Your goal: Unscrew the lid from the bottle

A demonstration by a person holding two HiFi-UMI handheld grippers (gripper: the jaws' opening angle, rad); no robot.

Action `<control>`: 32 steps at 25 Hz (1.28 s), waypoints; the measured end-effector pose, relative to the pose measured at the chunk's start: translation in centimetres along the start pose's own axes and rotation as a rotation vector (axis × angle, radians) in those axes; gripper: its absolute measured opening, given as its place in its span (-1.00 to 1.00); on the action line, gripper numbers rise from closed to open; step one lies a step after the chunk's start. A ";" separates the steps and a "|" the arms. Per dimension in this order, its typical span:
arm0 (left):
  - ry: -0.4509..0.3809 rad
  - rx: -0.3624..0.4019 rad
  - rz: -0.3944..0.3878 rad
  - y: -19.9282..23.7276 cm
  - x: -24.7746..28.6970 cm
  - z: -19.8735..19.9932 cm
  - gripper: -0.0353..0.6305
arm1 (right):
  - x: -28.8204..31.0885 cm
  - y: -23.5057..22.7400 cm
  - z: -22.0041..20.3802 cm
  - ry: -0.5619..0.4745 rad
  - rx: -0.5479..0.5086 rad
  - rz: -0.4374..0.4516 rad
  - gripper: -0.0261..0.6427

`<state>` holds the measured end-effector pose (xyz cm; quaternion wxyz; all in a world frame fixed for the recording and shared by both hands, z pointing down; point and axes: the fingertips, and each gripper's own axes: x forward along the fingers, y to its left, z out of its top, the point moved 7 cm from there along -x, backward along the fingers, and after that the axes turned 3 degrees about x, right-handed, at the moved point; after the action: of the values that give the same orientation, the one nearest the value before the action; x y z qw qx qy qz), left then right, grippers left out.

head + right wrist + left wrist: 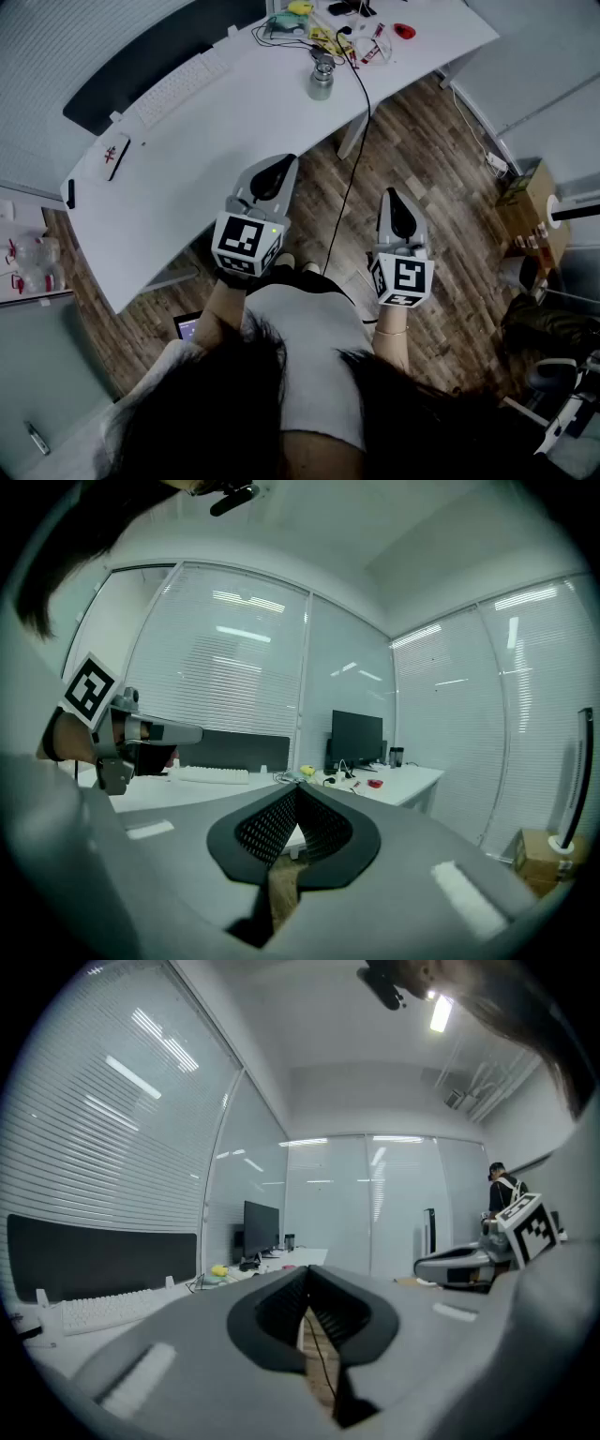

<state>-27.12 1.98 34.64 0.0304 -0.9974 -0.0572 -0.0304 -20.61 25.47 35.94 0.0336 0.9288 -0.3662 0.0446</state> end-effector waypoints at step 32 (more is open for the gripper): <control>0.027 -0.079 0.021 1.7 7.2 -2.6 -0.38 | 7.2 -5.0 -0.6 -0.001 0.106 0.141 -0.54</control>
<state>-19.90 0.95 37.64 -0.0081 -0.9979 -0.0453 -0.0456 -11.99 24.29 37.14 -0.0188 0.9012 -0.4280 0.0659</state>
